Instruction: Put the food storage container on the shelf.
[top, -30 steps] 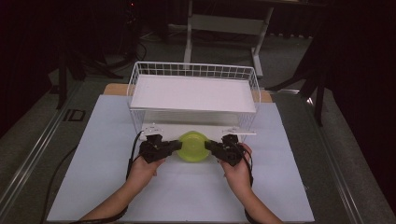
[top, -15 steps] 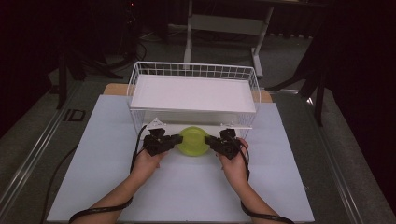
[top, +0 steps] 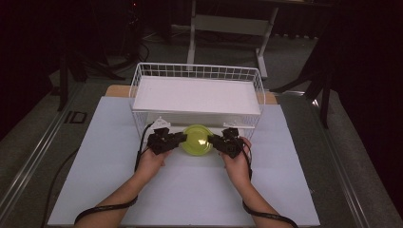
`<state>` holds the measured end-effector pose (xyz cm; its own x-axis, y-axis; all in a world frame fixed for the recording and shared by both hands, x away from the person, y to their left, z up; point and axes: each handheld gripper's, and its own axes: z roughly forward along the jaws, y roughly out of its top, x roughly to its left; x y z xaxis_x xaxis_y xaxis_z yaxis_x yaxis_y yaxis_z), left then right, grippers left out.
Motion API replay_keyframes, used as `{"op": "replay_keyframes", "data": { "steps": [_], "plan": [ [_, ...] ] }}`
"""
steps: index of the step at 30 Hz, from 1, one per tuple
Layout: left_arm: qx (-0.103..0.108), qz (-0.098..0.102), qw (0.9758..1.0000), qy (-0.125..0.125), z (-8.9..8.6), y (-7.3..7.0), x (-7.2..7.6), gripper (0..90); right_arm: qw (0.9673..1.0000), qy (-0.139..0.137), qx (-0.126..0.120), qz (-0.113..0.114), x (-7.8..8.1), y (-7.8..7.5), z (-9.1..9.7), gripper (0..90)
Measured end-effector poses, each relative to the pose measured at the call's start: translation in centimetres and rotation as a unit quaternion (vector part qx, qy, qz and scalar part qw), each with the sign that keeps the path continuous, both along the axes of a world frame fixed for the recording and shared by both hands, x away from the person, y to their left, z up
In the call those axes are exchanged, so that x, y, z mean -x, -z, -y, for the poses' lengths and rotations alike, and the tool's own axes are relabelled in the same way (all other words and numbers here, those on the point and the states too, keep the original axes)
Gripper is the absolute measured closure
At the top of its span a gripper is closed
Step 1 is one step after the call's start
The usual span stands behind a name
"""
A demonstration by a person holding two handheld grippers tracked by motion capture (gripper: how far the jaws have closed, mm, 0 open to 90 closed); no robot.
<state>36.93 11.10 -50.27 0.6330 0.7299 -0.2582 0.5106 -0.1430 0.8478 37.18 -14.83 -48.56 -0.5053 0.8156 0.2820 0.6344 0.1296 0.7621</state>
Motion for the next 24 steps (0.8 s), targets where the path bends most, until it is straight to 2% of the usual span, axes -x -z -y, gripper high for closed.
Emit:
{"op": "replay_keyframes", "data": {
  "steps": [3, 6, 9, 12, 14, 18, 22, 24],
  "plan": [
    [-0.004, 0.009, 0.9999, -0.013, 0.0, 0.2, -0.3, 71.1, 0.9999, 0.003, 0.008, 0.013, -0.1, 0.1, -0.2, 70.6],
    [0.002, 0.002, 0.9997, -0.024, -0.2, 0.4, -0.8, 59.7, 0.9997, 0.01, 0.01, 0.021, -0.3, 0.3, -0.3, 67.3],
    [-0.008, 0.009, 0.9995, -0.03, 0.0, 0.3, -0.9, 58.8, 0.9996, 0.012, 0.003, 0.027, -0.6, 0.5, -0.2, 64.3],
    [-0.011, 0.015, 0.9993, -0.032, 0.3, 0.3, -1.1, 56.2, 0.9987, 0.017, 0.023, 0.043, -0.8, 0.4, -0.4, 61.4],
    [-0.01, 0.018, 0.9992, -0.033, 0.4, 0.3, -1.2, 54.9, 0.9984, 0.02, 0.024, 0.047, -0.9, 0.4, -0.5, 59.0],
    [-0.001, 0.016, 0.9992, -0.037, 0.5, 0.3, -1.2, 50.9, 0.9977, 0.022, 0.029, 0.057, -0.9, 0.4, -0.8, 54.7],
    [0.007, 0.029, 0.9989, -0.037, 0.4, 0.2, -0.8, 48.3, 0.9966, 0.018, 0.027, 0.076, -0.5, 0.1, -0.8, 49.3],
    [0.017, 0.024, 0.999, -0.034, 0.1, 0.0, -0.6, 48.3, 0.9963, 0.017, 0.023, 0.081, -0.1, -0.2, -0.8, 48.6]
  ]
}}
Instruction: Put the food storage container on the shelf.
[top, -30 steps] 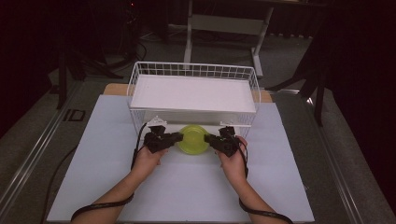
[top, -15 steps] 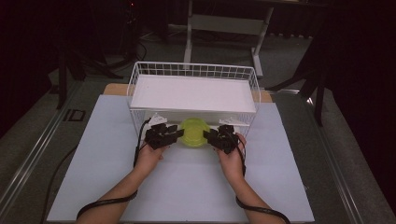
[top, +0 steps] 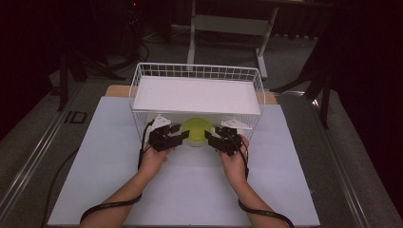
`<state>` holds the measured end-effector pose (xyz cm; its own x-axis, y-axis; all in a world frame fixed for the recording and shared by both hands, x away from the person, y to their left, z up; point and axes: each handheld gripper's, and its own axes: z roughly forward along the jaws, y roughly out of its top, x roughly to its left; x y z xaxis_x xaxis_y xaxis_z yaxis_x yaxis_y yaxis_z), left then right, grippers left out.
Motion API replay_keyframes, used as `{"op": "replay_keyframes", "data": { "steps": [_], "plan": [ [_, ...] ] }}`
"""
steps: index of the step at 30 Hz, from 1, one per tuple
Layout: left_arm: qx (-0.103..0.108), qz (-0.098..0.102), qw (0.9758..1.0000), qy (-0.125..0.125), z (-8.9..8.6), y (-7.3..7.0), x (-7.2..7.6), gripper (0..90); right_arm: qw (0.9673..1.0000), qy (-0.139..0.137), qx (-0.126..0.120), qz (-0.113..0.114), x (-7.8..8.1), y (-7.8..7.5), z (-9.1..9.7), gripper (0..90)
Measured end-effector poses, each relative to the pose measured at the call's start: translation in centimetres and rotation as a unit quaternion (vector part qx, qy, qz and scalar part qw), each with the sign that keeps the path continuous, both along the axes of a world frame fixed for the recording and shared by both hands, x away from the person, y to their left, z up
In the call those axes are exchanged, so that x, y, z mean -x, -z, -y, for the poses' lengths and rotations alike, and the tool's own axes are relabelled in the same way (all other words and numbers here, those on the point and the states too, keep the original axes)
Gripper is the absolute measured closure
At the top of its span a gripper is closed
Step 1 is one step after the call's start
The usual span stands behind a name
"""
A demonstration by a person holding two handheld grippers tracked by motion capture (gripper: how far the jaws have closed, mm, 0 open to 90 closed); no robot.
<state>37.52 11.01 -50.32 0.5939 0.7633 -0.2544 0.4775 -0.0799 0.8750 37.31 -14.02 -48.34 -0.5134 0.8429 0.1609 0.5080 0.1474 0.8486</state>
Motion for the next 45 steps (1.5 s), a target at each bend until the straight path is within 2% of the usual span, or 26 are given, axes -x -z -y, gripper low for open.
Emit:
{"op": "replay_keyframes", "data": {
  "steps": [3, 5, 8, 10, 13, 14, 16, 17, 19, 21, 23, 24, 26, 27, 28, 30, 32, 36, 45],
  "plan": [
    [-0.004, 0.006, 1.0, 0.007, -0.3, -0.1, 0.6, 46.5, 0.9999, -0.007, 0.007, 0.005, 0.7, -0.2, -0.1, 48.5],
    [0.002, 0.003, 0.9999, 0.014, -0.5, -0.3, 1.0, 44.1, 0.9998, -0.011, 0.01, 0.01, 1.3, -0.3, 0.0, 48.6],
    [-0.012, 0.003, 0.9997, 0.022, -0.8, -0.8, 1.7, 40.5, 0.9998, -0.016, 0.001, 0.011, 2.3, -0.5, 0.1, 48.7],
    [-0.002, 0.005, 0.9998, 0.019, -1.2, -1.1, 2.3, 36.6, 0.9997, -0.018, -0.001, 0.013, 2.9, -0.6, 0.1, 49.7],
    [0.009, 0.005, 0.9995, 0.029, -1.8, -1.5, 3.4, 32.9, 0.9997, -0.024, -0.001, 0.007, 3.6, -0.4, 0.0, 52.4],
    [0.012, 0.01, 0.9991, 0.04, -2.1, -1.6, 3.8, 31.1, 0.9996, -0.027, 0.001, 0.004, 3.8, -0.3, -0.1, 52.8],
    [0.017, 0.015, 0.9986, 0.047, -2.6, -1.7, 4.5, 24.9, 0.9994, -0.033, 0.007, 0.001, 4.2, 0.0, -0.2, 55.8],
    [0.026, 0.014, 0.9984, 0.047, -2.9, -1.7, 4.9, 24.5, 0.9994, -0.034, 0.009, -0.002, 4.3, 0.2, -0.3, 56.2],
    [0.037, 0.007, 0.9981, 0.049, -3.3, -1.7, 5.6, 16.0, 0.9993, -0.035, 0.011, -0.008, 4.5, 0.5, -0.4, 58.2],
    [0.031, 0.01, 0.9981, 0.052, -3.6, -1.5, 6.3, 13.2, 0.9991, -0.038, 0.014, -0.013, 4.6, 0.9, -0.6, 59.9],
    [0.029, 0.011, 0.9977, 0.06, -3.8, -1.2, 6.8, 0.6, 0.9987, -0.045, 0.012, -0.022, 4.6, 1.3, -0.9, 65.4],
    [0.024, 0.014, 0.9978, 0.06, -3.9, -1.0, 7.1, 0.7, 0.9986, -0.043, 0.013, -0.027, 4.7, 1.5, -1.0, 70.3],
    [0.031, 0.018, 0.9973, 0.064, -4.0, -0.7, 7.6, 0.7, 0.9979, -0.049, 0.023, -0.035, 4.6, 1.9, -1.4, 80.4],
    [0.029, 0.019, 0.9973, 0.065, -4.0, -0.5, 7.7, 0.7, 0.9975, -0.051, 0.03, -0.038, 4.5, 2.0, -1.6, 87.0],
    [0.023, 0.021, 0.9973, 0.066, -3.9, -0.4, 7.9, 0.7, 0.997, -0.054, 0.038, -0.041, 4.4, 2.2, -1.9, 89.6],
    [0.016, 0.017, 0.9975, 0.067, -3.8, -0.2, 8.0, 0.8, 0.9964, -0.056, 0.043, -0.047, 4.3, 2.4, -2.1, 89.7],
    [0.021, 0.014, 0.9974, 0.067, -3.8, 0.0, 8.1, 0.7, 0.996, -0.056, 0.048, -0.051, 4.0, 2.7, -2.6, 89.8],
    [0.02, 0.025, 0.9976, 0.06, -3.8, 0.2, 8.4, 0.8, 0.9966, -0.047, 0.048, -0.047, 3.4, 2.8, -3.0, 89.8],
    [0.016, 0.03, 0.9976, 0.06, -3.5, 0.3, 8.3, 0.8, 0.9974, -0.031, 0.04, -0.051, 1.9, 3.1, -2.9, 89.7]
  ]
}}
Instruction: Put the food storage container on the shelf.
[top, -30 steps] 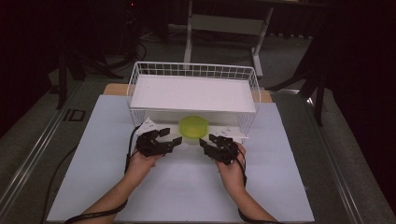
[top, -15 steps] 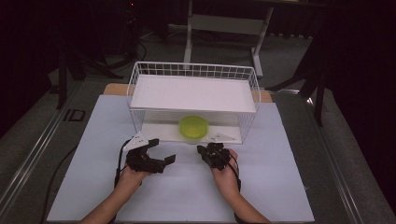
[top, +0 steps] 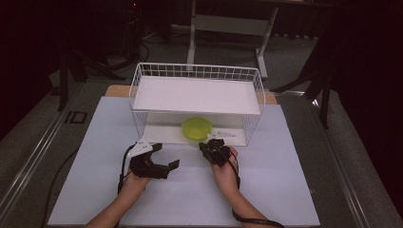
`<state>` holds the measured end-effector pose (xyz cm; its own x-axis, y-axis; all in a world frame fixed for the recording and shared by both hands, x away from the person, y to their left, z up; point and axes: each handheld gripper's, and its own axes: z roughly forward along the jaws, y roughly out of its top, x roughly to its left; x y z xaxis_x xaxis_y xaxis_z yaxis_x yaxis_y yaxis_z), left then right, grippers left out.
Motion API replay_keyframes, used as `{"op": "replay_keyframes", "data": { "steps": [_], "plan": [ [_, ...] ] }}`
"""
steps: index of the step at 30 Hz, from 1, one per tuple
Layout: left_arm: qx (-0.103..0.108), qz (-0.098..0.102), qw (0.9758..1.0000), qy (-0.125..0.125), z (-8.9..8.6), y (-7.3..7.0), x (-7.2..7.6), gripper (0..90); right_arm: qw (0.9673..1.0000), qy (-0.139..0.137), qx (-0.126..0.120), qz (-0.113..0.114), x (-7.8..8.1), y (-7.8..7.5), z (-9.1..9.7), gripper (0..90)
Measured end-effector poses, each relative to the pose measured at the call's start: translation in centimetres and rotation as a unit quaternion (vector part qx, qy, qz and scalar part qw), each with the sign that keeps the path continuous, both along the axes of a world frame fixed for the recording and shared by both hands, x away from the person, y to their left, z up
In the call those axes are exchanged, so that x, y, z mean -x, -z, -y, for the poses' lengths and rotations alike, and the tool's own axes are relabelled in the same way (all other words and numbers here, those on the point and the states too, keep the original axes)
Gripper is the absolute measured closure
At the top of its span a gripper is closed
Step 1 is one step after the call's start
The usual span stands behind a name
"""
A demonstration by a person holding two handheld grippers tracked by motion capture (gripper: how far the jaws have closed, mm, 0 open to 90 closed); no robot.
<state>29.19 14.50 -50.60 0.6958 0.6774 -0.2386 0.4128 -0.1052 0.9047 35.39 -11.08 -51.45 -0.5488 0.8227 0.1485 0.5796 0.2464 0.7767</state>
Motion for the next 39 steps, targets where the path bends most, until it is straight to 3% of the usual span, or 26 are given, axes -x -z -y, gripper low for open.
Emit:
{"op": "replay_keyframes", "data": {
  "steps": [17, 23, 28, 36, 39],
  "plan": [
    [0.007, 0.006, 0.9999, -0.003, -0.3, -0.2, 0.1, 0.8, 0.9999, 0.016, -0.005, 0.0, -2.5, 0.0, -1.0, 89.2],
    [0.011, 0.012, 0.9998, 0.006, -0.3, -0.4, 0.2, 0.8, 0.9999, 0.008, -0.005, -0.002, -1.9, -0.2, -0.7, 85.9],
    [0.014, 0.022, 0.9996, 0.007, -0.2, -0.7, 0.6, 0.8, 0.9997, -0.02, 0.006, 0.01, -0.1, -0.7, 0.2, 70.1],
    [0.0, 0.035, 0.9989, 0.032, 0.3, -1.5, 1.7, 0.8, 0.9973, -0.048, -0.045, 0.033, 2.5, -1.9, 2.3, 26.5],
    [0.003, 0.03, 0.9988, 0.038, 0.2, -1.6, 2.2, 0.8, 0.9954, -0.07, -0.051, 0.041, 3.3, -2.3, 2.7, 16.9]
  ]
}}
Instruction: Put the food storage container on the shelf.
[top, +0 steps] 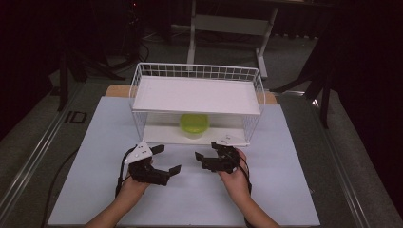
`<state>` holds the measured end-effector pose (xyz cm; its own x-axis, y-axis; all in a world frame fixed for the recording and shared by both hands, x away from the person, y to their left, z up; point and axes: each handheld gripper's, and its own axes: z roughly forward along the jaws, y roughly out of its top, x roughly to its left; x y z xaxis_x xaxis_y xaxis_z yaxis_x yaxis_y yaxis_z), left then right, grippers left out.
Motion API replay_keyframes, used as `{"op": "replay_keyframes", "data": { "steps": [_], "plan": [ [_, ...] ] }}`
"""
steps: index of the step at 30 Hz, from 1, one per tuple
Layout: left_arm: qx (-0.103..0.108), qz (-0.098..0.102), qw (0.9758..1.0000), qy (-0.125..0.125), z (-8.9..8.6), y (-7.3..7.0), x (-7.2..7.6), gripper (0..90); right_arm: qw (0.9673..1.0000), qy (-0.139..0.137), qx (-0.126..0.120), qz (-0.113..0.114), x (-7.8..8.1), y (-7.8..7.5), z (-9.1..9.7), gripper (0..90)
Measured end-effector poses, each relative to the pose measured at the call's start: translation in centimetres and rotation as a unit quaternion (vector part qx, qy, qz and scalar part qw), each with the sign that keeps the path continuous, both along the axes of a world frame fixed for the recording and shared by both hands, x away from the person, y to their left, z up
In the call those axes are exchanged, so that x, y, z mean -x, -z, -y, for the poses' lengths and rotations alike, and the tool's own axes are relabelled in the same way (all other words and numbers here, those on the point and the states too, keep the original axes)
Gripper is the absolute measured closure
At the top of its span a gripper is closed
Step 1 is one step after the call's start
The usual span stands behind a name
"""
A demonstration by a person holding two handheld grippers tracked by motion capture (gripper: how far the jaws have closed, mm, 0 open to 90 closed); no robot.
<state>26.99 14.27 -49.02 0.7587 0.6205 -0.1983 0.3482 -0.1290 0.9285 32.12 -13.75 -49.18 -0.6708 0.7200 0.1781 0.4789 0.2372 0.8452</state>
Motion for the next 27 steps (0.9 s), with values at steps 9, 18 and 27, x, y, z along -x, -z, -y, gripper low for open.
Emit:
{"op": "replay_keyframes", "data": {
  "steps": [9, 18, 27],
  "plan": [
    [-0.005, 0.002, 1.0, 0.008, -1.5, -0.3, 1.5, 0.8, 0.9997, -0.019, -0.007, 0.015, 2.6, -0.7, 1.5, 15.0],
    [-0.003, -0.002, 0.9999, 0.012, -2.6, -0.3, 2.8, 0.8, 0.9994, -0.021, 0.002, 0.027, 3.9, -0.7, 3.4, 15.1],
    [-0.007, -0.008, 0.9999, 0.002, -4.2, 0.3, 3.8, 0.8, 0.9996, 0.0, -0.015, 0.024, 4.9, -0.6, 7.0, 15.1]
  ]
}}
